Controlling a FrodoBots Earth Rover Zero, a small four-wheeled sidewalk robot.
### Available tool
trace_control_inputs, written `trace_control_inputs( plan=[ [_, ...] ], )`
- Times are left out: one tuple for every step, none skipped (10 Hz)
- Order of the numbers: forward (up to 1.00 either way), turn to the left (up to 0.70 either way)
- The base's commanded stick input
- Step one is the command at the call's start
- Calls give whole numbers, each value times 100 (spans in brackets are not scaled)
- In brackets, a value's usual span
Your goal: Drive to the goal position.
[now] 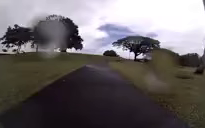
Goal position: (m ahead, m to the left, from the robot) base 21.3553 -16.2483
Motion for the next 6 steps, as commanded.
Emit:
trace_control_inputs(
  plan=[
    [51, 0],
    [85, 0],
    [85, 0],
    [85, 0],
    [85, 0],
    [85, 0]
  ],
)
